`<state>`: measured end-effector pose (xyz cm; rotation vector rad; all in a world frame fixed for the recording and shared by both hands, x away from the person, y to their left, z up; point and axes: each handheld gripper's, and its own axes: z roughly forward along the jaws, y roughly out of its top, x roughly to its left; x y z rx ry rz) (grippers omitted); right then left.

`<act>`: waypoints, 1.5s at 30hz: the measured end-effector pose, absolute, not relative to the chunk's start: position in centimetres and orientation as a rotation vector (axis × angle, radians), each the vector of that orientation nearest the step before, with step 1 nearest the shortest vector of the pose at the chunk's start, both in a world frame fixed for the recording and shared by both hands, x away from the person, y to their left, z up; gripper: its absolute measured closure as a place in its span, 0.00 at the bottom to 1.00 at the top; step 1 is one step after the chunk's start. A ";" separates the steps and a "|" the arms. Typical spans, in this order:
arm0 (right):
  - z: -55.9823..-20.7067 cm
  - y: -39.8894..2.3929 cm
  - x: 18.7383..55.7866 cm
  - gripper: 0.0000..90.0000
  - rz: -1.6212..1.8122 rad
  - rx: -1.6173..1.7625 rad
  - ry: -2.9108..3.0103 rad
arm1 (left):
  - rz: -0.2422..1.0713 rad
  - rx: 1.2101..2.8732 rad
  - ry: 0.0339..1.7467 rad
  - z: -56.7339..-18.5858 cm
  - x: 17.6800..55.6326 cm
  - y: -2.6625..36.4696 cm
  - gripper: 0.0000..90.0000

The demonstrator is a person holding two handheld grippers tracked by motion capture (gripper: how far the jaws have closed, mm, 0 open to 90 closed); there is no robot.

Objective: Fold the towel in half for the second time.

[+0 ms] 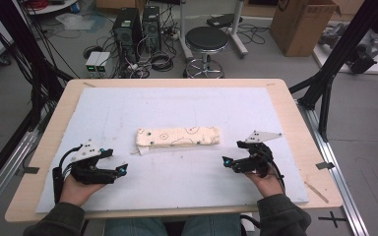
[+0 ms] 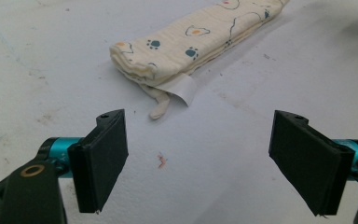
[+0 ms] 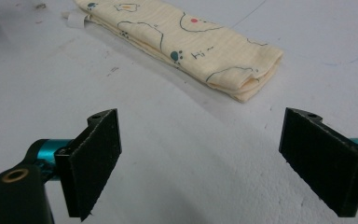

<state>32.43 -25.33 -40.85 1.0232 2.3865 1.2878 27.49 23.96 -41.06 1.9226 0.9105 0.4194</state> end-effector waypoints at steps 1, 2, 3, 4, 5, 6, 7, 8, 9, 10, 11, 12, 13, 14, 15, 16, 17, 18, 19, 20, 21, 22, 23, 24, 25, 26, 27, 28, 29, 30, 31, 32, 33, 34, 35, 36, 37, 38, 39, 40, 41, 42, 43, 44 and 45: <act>-40.9 -25.4 32.3 0.13 1.287 1.018 2.384 | 0.420 1.922 0.908 -41.1 27.4 24.0 0.22; -40.9 -25.5 32.2 0.13 1.288 1.015 2.382 | 0.420 1.924 0.907 -41.1 27.3 24.0 0.22; -40.9 -25.6 32.1 0.13 1.288 1.018 2.379 | 0.421 1.928 0.902 -41.1 27.2 24.1 0.22; -40.9 -25.7 32.0 0.13 1.288 1.022 2.377 | 0.422 1.927 0.903 -41.1 27.0 24.1 0.22; -40.9 -25.8 31.9 0.13 1.288 1.025 2.378 | 0.424 1.927 0.905 -41.1 26.9 24.1 0.22; -40.9 -25.9 31.8 0.13 1.285 1.013 2.372 | 0.429 1.929 0.905 -41.1 26.8 24.2 0.22; -40.9 -26.0 31.7 0.13 1.286 1.017 2.370 | 0.433 1.928 0.905 -41.1 26.7 24.2 0.22; -40.9 -26.2 31.6 0.13 1.288 1.016 2.365 | 0.431 1.928 0.906 -41.1 26.5 24.3 0.22; -41.0 -26.3 31.4 0.13 1.292 1.011 2.361 | 0.434 1.931 0.904 -41.1 26.5 24.3 0.22; -40.9 -26.5 31.3 0.13 1.292 1.016 2.360 | 0.434 1.931 0.904 -41.1 26.4 24.4 0.22; -40.9 -26.7 31.2 0.13 1.292 1.012 2.357 | 0.435 1.930 0.906 -41.2 26.3 24.5 0.22; -40.9 -26.8 31.0 0.13 1.295 1.011 2.352 | 0.436 1.932 0.907 -41.2 26.2 24.5 0.22; -40.9 -27.0 30.9 0.13 1.300 1.017 2.345 | 0.436 1.934 0.908 -41.2 26.1 24.6 0.22; -40.9 -27.2 30.8 0.13 1.302 1.023 2.339 | 0.434 1.935 0.910 -41.3 25.9 24.6 0.22; -40.9 -27.4 30.6 0.13 1.304 1.029 2.331 | 0.432 1.941 0.906 -41.3 25.8 24.7 0.22; -40.9 -27.6 30.5 0.13 1.309 1.029 2.322 | 0.434 1.941 0.909 -41.3 25.7 24.7 0.22; -40.8 -27.8 30.4 0.13 1.313 1.036 2.316 | 0.439 1.947 0.905 -41.3 25.6 24.8 0.22; -40.9 -28.1 30.3 0.13 1.313 1.035 2.310 | 0.436 1.942 0.908 -41.3 25.5 24.9 0.22; -40.9 -28.2 30.1 0.13 1.310 1.040 2.310 | 0.437 1.944 0.907 -41.3 25.3 25.0 0.22; -40.9 -28.4 30.0 0.13 1.308 1.046 2.307 | 0.438 1.939 0.910 -41.3 25.2 25.0 0.22; -40.9 -28.6 29.9 0.13 1.306 1.044 2.306 | 0.439 1.939 0.907 -41.3 25.1 25.1 0.22; -41.0 -28.8 29.7 0.13 1.303 1.049 2.303 | 0.442 1.937 0.909 -41.3 25.0 25.2 0.22; -41.0 -28.9 29.7 0.13 1.300 1.044 2.299 | 0.445 1.937 0.909 -41.3 24.9 25.3 0.22; -41.1 -29.0 29.5 0.13 1.296 1.057 2.301 | 0.448 1.937 0.907 -41.3 24.8 25.3 0.22; -41.2 -29.1 29.4 0.13 1.293 1.061 2.303 | 0.450 1.936 0.908 -41.3 24.7 25.4 0.22; -41.3 -29.2 29.3 0.13 1.293 1.062 2.304 | 0.453 1.941 0.905 -41.3 24.6 25.5 0.22; -41.3 -29.3 29.3 0.13 1.290 1.059 2.304 | 0.451 1.941 0.908 -41.3 24.5 25.5 0.22; -41.4 -29.4 29.2 0.13 1.291 1.062 2.306 | 0.451 1.945 0.906 -41.4 24.4 25.6 0.22; -41.4 -29.4 29.1 0.13 1.291 1.066 2.303 | 0.452 1.946 0.907 -41.4 24.3 25.6 0.22; -41.5 -29.5 28.9 0.13 1.293 1.069 2.308 | 0.453 1.949 0.907 -41.4 24.3 25.6 0.22; -41.6 -29.5 28.8 0.13 1.289 1.064 2.310 | 0.451 1.950 0.907 -41.4 24.2 25.7 0.22; -41.6 -29.5 28.7 0.13 1.282 1.069 2.313 | 0.451 1.950 0.907 -41.4 24.2 25.7 0.22; -41.7 -29.5 28.6 0.13 1.278 1.064 2.314 | 0.450 1.946 0.907 -41.5 24.2 25.8 0.22; -41.7 -29.5 28.6 0.13 1.279 1.070 2.317 | 0.451 1.941 0.911 -41.5 24.2 25.8 0.22; -41.7 -29.6 28.5 0.13 1.279 1.065 2.321 | 0.448 1.942 0.913 -41.5 24.2 25.9 0.22; -41.8 -29.5 28.5 0.13 1.276 1.062 2.322 | 0.449 1.940 0.914 -41.5 24.2 25.9 0.22; -41.8 -29.5 28.5 0.13 1.275 1.057 2.324 | 0.450 1.941 0.912 -41.5 24.2 25.9 0.22; -41.9 -29.4 28.5 0.13 1.273 1.062 2.328 | 0.451 1.941 0.913 -41.6 24.2 25.8 0.22; -41.9 -29.3 28.6 0.13 1.274 1.057 2.329 | 0.453 1.946 0.913 -41.6 24.2 25.8 0.22; -42.0 -29.2 28.6 0.13 1.273 1.060 2.331 | 0.451 1.946 0.913 -41.7 24.3 25.8 0.22; -42.0 -29.1 28.7 0.13 1.273 1.055 2.334 | 0.449 1.947 0.910 -41.7 24.3 25.8 0.22; -42.0 -29.1 28.8 0.13 1.270 1.055 2.337 | 0.451 1.948 0.911 -41.8 24.3 25.8 0.22; -42.0 -29.0 28.8 0.13 1.267 1.059 2.338 | 0.450 1.951 0.911 -41.8 24.4 25.8 0.22; -42.1 -28.9 28.8 0.13 1.268 1.054 2.336 | 0.452 1.951 0.911 -41.8 24.4 25.8 0.22; -42.1 -28.8 28.8 0.13 1.266 1.051 2.339 | 0.450 1.953 0.910 -41.9 24.4 25.8 0.22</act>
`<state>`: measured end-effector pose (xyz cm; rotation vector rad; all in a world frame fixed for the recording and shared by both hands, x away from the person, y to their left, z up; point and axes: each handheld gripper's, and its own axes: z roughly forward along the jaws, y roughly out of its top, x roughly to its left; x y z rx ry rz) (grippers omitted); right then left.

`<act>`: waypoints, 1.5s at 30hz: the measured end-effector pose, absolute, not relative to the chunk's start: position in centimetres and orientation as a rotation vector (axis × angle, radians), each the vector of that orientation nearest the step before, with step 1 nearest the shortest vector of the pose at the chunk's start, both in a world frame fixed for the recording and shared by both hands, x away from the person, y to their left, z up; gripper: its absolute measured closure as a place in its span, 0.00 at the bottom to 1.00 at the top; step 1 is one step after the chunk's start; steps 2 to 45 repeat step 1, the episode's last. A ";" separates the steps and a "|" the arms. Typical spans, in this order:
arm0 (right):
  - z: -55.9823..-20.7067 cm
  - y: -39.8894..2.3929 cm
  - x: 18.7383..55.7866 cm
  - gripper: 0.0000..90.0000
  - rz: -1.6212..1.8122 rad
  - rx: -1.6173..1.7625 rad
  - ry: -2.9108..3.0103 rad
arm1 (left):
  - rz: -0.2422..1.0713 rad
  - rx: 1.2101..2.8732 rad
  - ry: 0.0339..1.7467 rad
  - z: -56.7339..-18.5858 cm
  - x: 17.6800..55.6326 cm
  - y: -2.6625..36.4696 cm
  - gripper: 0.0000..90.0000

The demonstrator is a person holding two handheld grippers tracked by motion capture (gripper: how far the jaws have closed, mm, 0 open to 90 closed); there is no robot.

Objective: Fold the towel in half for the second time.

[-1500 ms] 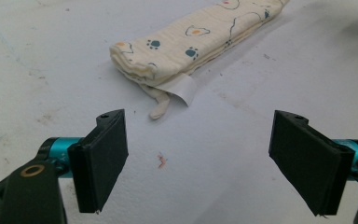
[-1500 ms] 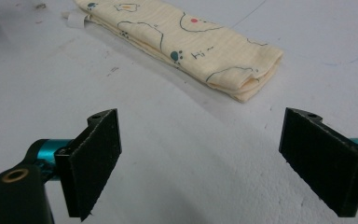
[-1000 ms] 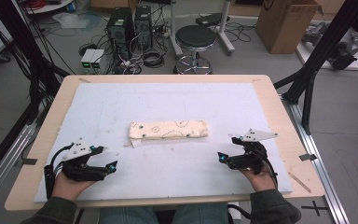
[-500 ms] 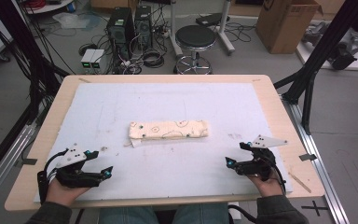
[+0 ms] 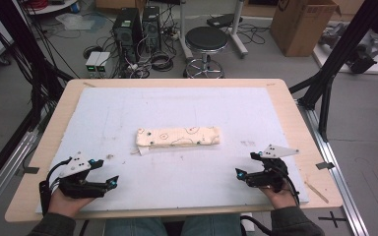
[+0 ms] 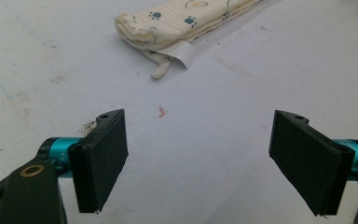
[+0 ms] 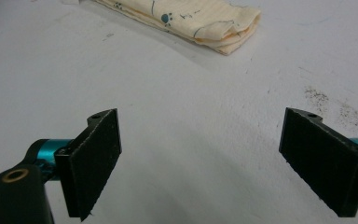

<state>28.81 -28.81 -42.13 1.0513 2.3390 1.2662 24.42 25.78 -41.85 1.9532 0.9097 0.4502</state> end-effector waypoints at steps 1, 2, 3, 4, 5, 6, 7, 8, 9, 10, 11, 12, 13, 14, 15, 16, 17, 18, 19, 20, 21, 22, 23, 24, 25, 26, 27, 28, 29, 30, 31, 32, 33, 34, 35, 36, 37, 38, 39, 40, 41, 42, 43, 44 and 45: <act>-42.2 -28.8 28.9 0.13 1.268 1.044 2.338 | 0.451 1.948 0.912 -41.9 24.4 25.7 0.22; -42.2 -28.8 28.9 0.13 1.268 1.044 2.338 | 0.451 1.948 0.912 -41.9 24.4 25.7 0.22; -42.2 -28.8 28.9 0.13 1.268 1.044 2.338 | 0.451 1.948 0.912 -41.9 24.4 25.7 0.22; -42.2 -28.8 28.9 0.13 1.268 1.044 2.338 | 0.451 1.948 0.912 -41.9 24.4 25.7 0.22; -42.2 -28.8 28.9 0.13 1.268 1.044 2.338 | 0.451 1.948 0.912 -41.9 24.4 25.7 0.22; -42.2 -28.8 28.9 0.13 1.268 1.044 2.338 | 0.451 1.948 0.912 -41.9 24.4 25.7 0.22; -42.2 -28.8 28.9 0.13 1.268 1.044 2.338 | 0.451 1.948 0.912 -41.9 24.4 25.7 0.22; -42.2 -28.8 28.9 0.13 1.268 1.044 2.338 | 0.451 1.948 0.912 -41.9 24.4 25.7 0.22; -42.2 -28.8 28.9 0.13 1.268 1.044 2.338 | 0.451 1.948 0.912 -41.9 24.4 25.7 0.22; -42.2 -28.8 28.9 0.13 1.268 1.044 2.338 | 0.451 1.948 0.912 -41.9 24.4 25.7 0.22; -42.2 -28.8 28.9 0.13 1.268 1.044 2.338 | 0.451 1.948 0.912 -41.9 24.4 25.7 0.22; -42.2 -28.8 28.9 0.13 1.268 1.044 2.338 | 0.451 1.948 0.912 -41.9 24.4 25.7 0.22; -42.2 -28.8 28.9 0.13 1.268 1.044 2.338 | 0.451 1.948 0.912 -41.9 24.4 25.7 0.22; -42.2 -28.8 28.9 0.13 1.268 1.044 2.338 | 0.451 1.948 0.912 -41.9 24.4 25.7 0.22; -42.2 -28.8 28.9 0.13 1.268 1.044 2.338 | 0.451 1.948 0.912 -41.9 24.4 25.7 0.22; -42.2 -28.8 28.9 0.13 1.268 1.044 2.338 | 0.451 1.948 0.912 -41.9 24.4 25.7 0.22; -42.2 -28.8 28.9 0.13 1.268 1.044 2.338 | 0.451 1.948 0.912 -41.9 24.4 25.7 0.22; -42.2 -28.8 28.9 0.13 1.268 1.044 2.338 | 0.451 1.948 0.912 -41.9 24.4 25.7 0.22; -42.2 -28.8 28.9 0.13 1.268 1.044 2.338 | 0.451 1.948 0.912 -41.9 24.4 25.7 0.22; -42.2 -28.8 28.9 0.13 1.268 1.044 2.338 | 0.451 1.948 0.912 -41.9 24.4 25.7 0.22; -42.2 -28.8 28.9 0.13 1.268 1.044 2.338 | 0.451 1.948 0.912 -41.9 24.4 25.7 0.22; -42.2 -28.8 28.9 0.13 1.268 1.044 2.338 | 0.451 1.948 0.912 -41.9 24.4 25.7 0.22; -42.2 -28.8 28.9 0.13 1.268 1.044 2.338 | 0.451 1.948 0.912 -41.9 24.4 25.7 0.22; -42.2 -28.8 28.9 0.13 1.268 1.044 2.338 | 0.451 1.948 0.912 -41.9 24.4 25.7 0.22; -42.2 -28.8 28.9 0.13 1.268 1.044 2.338 | 0.451 1.948 0.912 -41.9 24.4 25.7 0.22; -42.2 -28.8 28.9 0.13 1.268 1.044 2.338 | 0.451 1.948 0.912 -41.9 24.4 25.7 0.22; -42.2 -28.8 28.9 0.13 1.268 1.044 2.338 | 0.451 1.948 0.912 -41.9 24.4 25.7 0.22; -42.2 -28.8 28.9 0.13 1.268 1.044 2.338 | 0.451 1.948 0.912 -41.9 24.4 25.7 0.22; -42.2 -28.8 28.9 0.13 1.268 1.044 2.338 | 0.451 1.948 0.912 -41.9 24.4 25.7 0.22; -42.2 -28.8 28.9 0.13 1.268 1.044 2.338 | 0.451 1.948 0.912 -41.9 24.4 25.7 0.22; -42.2 -28.8 28.9 0.13 1.268 1.044 2.338 | 0.451 1.948 0.912 -41.9 24.4 25.7 0.22; -42.2 -28.8 28.9 0.13 1.268 1.044 2.338 | 0.451 1.948 0.912 -41.9 24.4 25.7 0.22; -42.2 -28.8 28.9 0.13 1.268 1.044 2.338 | 0.451 1.948 0.912 -41.9 24.4 25.7 0.22; -42.2 -28.8 28.9 0.13 1.268 1.044 2.338 | 0.451 1.948 0.912 -41.9 24.4 25.7 0.22; -42.2 -28.8 28.9 0.13 1.268 1.044 2.338 | 0.451 1.948 0.912 -41.9 24.4 25.7 0.22; -42.2 -28.8 28.9 0.13 1.268 1.044 2.338 | 0.451 1.948 0.912 -41.9 24.4 25.7 0.22; -42.2 -28.8 28.9 0.13 1.268 1.044 2.338 | 0.451 1.948 0.912 -41.9 24.4 25.7 0.22; -42.2 -28.8 28.9 0.13 1.268 1.044 2.338 | 0.451 1.948 0.912 -41.9 24.4 25.7 0.22; -42.2 -28.8 28.9 0.13 1.268 1.044 2.338 | 0.451 1.948 0.912 -41.9 24.4 25.7 0.22; -42.2 -28.8 28.9 0.13 1.268 1.044 2.338 | 0.451 1.948 0.912 -41.9 24.4 25.7 0.22; -42.2 -28.8 28.9 0.13 1.268 1.044 2.338 | 0.451 1.948 0.912 -41.9 24.4 25.7 0.22; -42.2 -28.8 28.9 0.13 1.268 1.044 2.338 | 0.451 1.948 0.912 -41.9 24.4 25.7 0.22; -42.2 -28.8 28.9 0.13 1.268 1.044 2.338 | 0.451 1.948 0.912 -41.9 24.4 25.7 0.22; -42.2 -28.8 28.9 0.13 1.268 1.044 2.338 | 0.451 1.948 0.912 -41.9 24.4 25.7 0.22; -42.2 -28.8 28.9 0.13 1.268 1.044 2.338 | 0.451 1.948 0.912 -41.9 24.4 25.7 0.22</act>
